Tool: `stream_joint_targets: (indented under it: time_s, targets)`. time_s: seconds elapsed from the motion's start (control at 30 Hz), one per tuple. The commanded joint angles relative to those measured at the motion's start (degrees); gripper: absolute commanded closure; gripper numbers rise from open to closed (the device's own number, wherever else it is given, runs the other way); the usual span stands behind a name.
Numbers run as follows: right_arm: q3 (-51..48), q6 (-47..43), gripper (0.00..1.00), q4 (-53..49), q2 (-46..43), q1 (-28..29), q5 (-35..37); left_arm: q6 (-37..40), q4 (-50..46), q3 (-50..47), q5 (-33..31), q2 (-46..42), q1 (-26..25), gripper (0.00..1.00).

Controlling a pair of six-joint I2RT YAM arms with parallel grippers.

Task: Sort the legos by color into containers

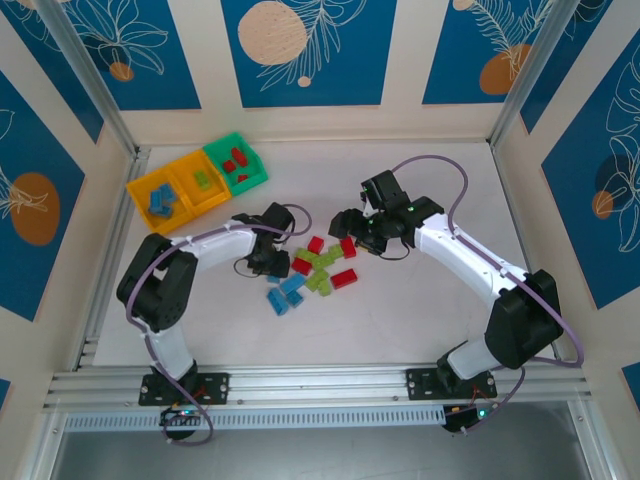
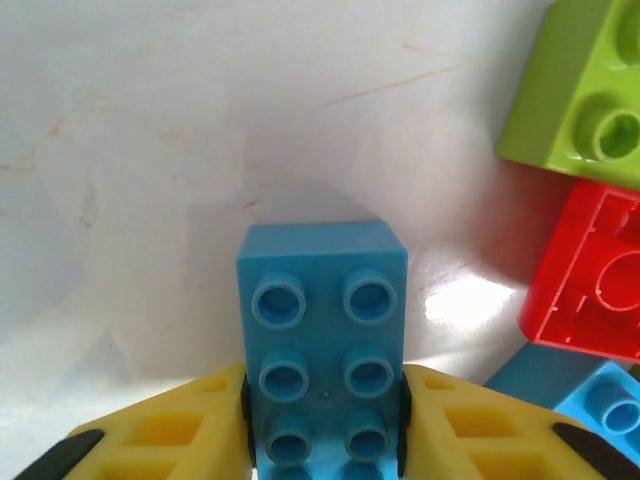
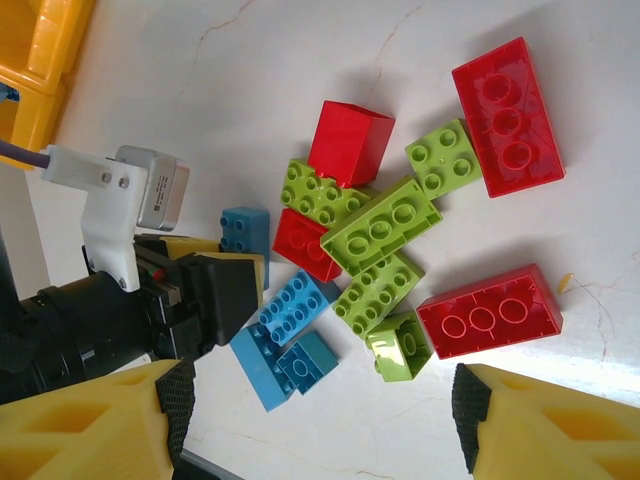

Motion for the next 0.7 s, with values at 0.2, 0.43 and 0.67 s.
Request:
stream_joint_targets:
  time_s: [0.2,0.43,0.67]
  targets:
    - [0.9,0.0,0.28,-0.9,-0.8,-0.2,0.2,3.7,-2.9,2.7,0.2,-17.5,21.1,0.68]
    - [1.1,0.3,0.28,-0.2,0.2,0.2,-0.6,8.4,-3.9,20.0,-0.9,-3.5,39.1,0.69]
    - [1.4,0.2,0.28,-1.8,-1.0,0.5,0.8,5.5,-7.0,39.5,2.9,13.9,45.9,0.53]
